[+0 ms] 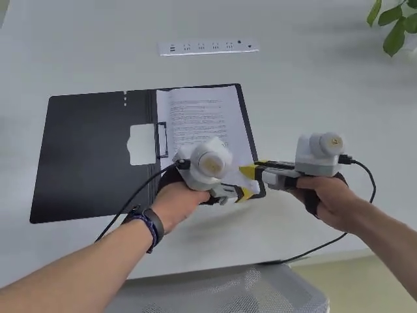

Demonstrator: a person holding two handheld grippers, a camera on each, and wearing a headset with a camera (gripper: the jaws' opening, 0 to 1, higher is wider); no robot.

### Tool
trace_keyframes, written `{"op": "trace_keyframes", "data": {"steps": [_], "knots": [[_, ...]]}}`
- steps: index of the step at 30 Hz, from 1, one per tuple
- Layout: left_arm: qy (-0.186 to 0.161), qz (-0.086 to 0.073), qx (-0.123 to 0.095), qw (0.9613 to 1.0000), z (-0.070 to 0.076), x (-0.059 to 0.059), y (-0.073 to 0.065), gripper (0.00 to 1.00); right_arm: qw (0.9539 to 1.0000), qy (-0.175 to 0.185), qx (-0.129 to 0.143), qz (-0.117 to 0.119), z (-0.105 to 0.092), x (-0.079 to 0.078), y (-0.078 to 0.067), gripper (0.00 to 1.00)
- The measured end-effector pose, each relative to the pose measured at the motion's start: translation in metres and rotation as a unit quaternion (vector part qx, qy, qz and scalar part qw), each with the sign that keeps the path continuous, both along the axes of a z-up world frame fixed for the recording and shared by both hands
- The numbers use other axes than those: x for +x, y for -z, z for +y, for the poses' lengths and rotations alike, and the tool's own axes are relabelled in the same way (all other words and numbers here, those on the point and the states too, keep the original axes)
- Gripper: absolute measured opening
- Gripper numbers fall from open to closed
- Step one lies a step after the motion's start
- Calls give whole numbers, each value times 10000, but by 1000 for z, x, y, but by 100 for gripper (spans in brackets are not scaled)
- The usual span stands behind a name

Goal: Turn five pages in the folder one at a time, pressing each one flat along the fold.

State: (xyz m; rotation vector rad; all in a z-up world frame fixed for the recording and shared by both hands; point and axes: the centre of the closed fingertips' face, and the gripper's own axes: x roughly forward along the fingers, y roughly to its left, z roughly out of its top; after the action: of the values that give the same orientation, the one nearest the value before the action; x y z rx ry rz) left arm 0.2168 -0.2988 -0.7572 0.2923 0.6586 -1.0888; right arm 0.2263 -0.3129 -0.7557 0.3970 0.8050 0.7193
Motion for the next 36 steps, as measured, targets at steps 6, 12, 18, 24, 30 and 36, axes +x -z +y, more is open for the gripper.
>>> {"op": "trace_keyframes", "data": {"steps": [6,12,18,24,30,36], "knots": [[-235,-2,-64,9997,17,-2,-8,72,9999,77,104,27,5,0,-5,6],[-640,9,-201,9977,42,3,-19,72,9997,115,224,-62,10,6,-15,2],[-890,-34,-233,9958,64,4,-25,72,9995,133,258,-157,18,7,-22,0],[-1028,-104,-259,9943,79,3,-32,72,9990,133,365,-225,32,9,-31,0],[-1245,-147,-329,9916,101,5,-38,73,9980,64,506,-387,55,15,-48,0],[-1441,-200,-345,9888,128,6,-44,73,9969,-100,614,-484,86,21,-60,0]]}}
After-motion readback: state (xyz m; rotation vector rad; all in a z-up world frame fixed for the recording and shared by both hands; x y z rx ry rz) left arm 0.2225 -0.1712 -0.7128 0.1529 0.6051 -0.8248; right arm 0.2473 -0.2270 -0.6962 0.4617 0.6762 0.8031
